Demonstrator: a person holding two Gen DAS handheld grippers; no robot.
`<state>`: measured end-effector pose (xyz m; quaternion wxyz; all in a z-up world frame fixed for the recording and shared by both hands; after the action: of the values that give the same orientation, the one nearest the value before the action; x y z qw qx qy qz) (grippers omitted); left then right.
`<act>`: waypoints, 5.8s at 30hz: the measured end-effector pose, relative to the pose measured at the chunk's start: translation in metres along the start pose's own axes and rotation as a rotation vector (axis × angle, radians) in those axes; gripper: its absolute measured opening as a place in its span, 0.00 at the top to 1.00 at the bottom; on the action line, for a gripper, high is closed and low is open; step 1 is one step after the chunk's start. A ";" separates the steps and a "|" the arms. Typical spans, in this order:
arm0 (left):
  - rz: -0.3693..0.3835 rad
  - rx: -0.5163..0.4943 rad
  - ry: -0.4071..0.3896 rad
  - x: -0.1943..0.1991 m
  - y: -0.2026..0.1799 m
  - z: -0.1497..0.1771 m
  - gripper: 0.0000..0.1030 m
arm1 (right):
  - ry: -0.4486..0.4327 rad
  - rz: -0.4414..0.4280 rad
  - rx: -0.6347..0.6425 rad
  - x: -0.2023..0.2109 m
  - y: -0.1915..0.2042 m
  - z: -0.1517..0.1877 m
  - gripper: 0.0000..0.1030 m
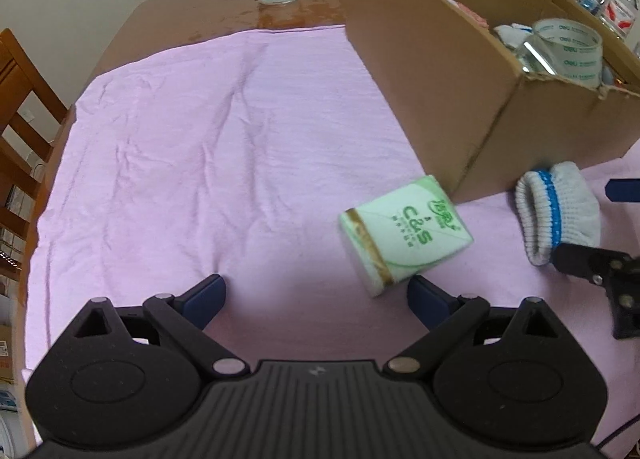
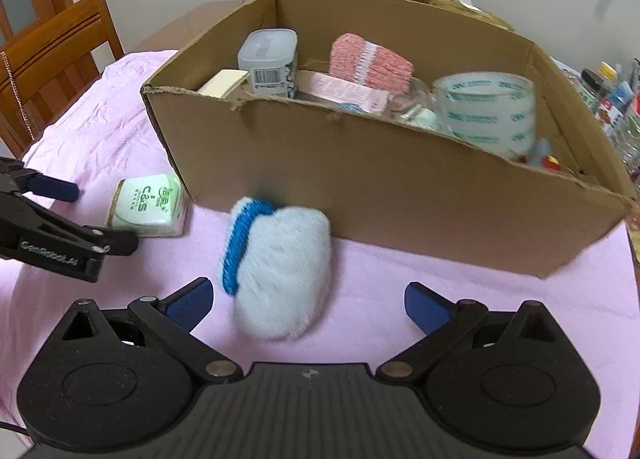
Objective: Organize objects
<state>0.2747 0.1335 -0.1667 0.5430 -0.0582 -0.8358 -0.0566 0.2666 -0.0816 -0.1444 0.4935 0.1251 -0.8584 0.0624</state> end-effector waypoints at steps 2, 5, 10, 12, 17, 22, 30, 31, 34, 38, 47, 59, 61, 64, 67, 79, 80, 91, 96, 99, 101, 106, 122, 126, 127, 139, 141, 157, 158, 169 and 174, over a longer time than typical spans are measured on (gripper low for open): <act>0.030 -0.006 -0.001 0.003 -0.002 0.001 0.06 | -0.002 0.003 -0.004 -0.006 0.003 -0.005 0.00; 0.094 -0.008 -0.006 0.008 -0.009 0.001 0.06 | -0.001 0.012 -0.011 -0.015 0.004 -0.009 0.00; 0.128 0.010 -0.033 0.009 -0.025 -0.006 0.06 | 0.006 0.024 -0.025 -0.025 0.001 -0.008 0.00; 0.136 0.026 -0.036 0.006 -0.029 -0.011 0.06 | 0.010 0.022 -0.029 -0.024 -0.002 -0.006 0.00; 0.117 0.084 -0.048 -0.006 -0.030 -0.022 0.06 | 0.033 0.037 -0.024 -0.020 -0.013 0.005 0.00; 0.037 0.046 -0.053 -0.011 -0.028 -0.018 0.05 | 0.046 0.036 -0.031 -0.017 -0.020 0.014 0.00; 0.008 0.036 -0.063 -0.008 -0.017 -0.011 0.08 | 0.029 0.030 0.012 -0.018 -0.015 0.013 0.00; 0.010 0.031 -0.071 -0.007 -0.019 -0.012 0.09 | 0.025 0.021 0.017 -0.018 -0.013 0.012 0.00; 0.017 0.030 -0.085 -0.007 -0.023 -0.015 0.14 | 0.011 -0.005 0.037 -0.020 -0.007 0.008 0.00; 0.023 0.023 -0.096 -0.007 -0.028 -0.018 0.23 | 0.002 -0.013 0.074 -0.024 0.000 0.002 0.10; 0.035 0.013 -0.109 -0.004 -0.031 -0.017 0.37 | 0.007 -0.023 0.103 -0.018 0.006 -0.008 0.33; 0.062 -0.044 -0.079 0.018 -0.031 -0.015 0.38 | 0.046 -0.033 0.113 0.012 0.005 -0.009 0.36; 0.072 -0.058 -0.082 0.029 -0.032 -0.015 0.38 | 0.050 -0.039 0.113 0.019 0.003 -0.010 0.36; 0.094 -0.080 -0.091 0.046 -0.035 -0.017 0.38 | 0.052 -0.041 0.124 0.030 0.000 -0.009 0.36; 0.111 -0.099 -0.108 0.064 -0.040 -0.022 0.38 | 0.051 -0.040 0.138 0.044 -0.003 -0.008 0.36; 0.151 -0.160 -0.274 0.123 -0.073 -0.091 0.38 | -0.049 -0.017 0.170 0.112 -0.021 -0.027 0.36; 0.157 -0.164 -0.282 0.124 -0.076 -0.098 0.38 | -0.065 -0.010 0.177 0.117 -0.024 -0.031 0.36; 0.194 -0.206 -0.322 0.111 -0.110 -0.173 0.37 | -0.152 0.062 0.174 0.126 -0.062 -0.082 0.36; 0.201 -0.200 -0.306 0.095 -0.115 -0.193 0.37 | -0.148 0.069 0.161 0.114 -0.077 -0.098 0.36; 0.198 -0.187 -0.292 0.083 -0.115 -0.202 0.37 | -0.140 0.061 0.150 0.104 -0.082 -0.105 0.36; 0.196 -0.175 -0.280 0.075 -0.114 -0.206 0.37 | -0.133 0.051 0.144 0.098 -0.083 -0.109 0.36; 0.198 -0.166 -0.249 0.061 -0.113 -0.208 0.13 | -0.110 0.028 0.141 0.083 -0.082 -0.113 0.36; 0.057 -0.153 -0.366 0.107 -0.099 -0.198 0.01 | -0.118 0.081 0.049 0.104 -0.094 -0.124 0.00; 0.049 -0.127 -0.383 0.115 -0.097 -0.179 0.01 | -0.123 0.095 0.002 0.107 -0.099 -0.117 0.00; 0.047 -0.113 -0.379 0.115 -0.096 -0.172 0.01 | -0.127 0.096 -0.011 0.107 -0.100 -0.113 0.00; -0.086 0.019 -0.269 0.102 -0.086 -0.089 0.01 | -0.035 0.143 -0.154 0.094 -0.098 -0.058 0.00; -0.080 0.052 -0.244 0.103 -0.088 -0.082 0.01 | -0.026 0.153 -0.175 0.094 -0.098 -0.053 0.00; -0.071 0.127 -0.191 0.136 -0.098 -0.078 0.01 | -0.006 0.157 -0.205 0.123 -0.098 -0.048 0.00; -0.067 0.130 -0.193 0.138 -0.098 -0.080 0.01 | -0.009 0.153 -0.205 0.126 -0.099 -0.050 0.00; -0.076 0.147 -0.198 0.146 -0.100 -0.099 0.01 | -0.043 0.155 -0.174 0.140 -0.105 -0.076 0.00; -0.077 0.153 -0.193 0.145 -0.100 -0.102 0.01 | -0.038 0.151 -0.172 0.136 -0.108 -0.080 0.00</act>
<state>0.2929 0.0238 0.0037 0.4603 0.0103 -0.8877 -0.0074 0.2973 -0.1875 0.0120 0.4800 0.0185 -0.8768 0.0229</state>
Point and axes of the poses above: each gripper's, at about its wrist camera, not at the fingertips, and x roughly against the way its jaws point, y to its left, z to its underside, the point moved 7 cm from there along -x, roughly the way its jaws point, and after that the axes turned 3 degrees about y, right-handed, at the moved point
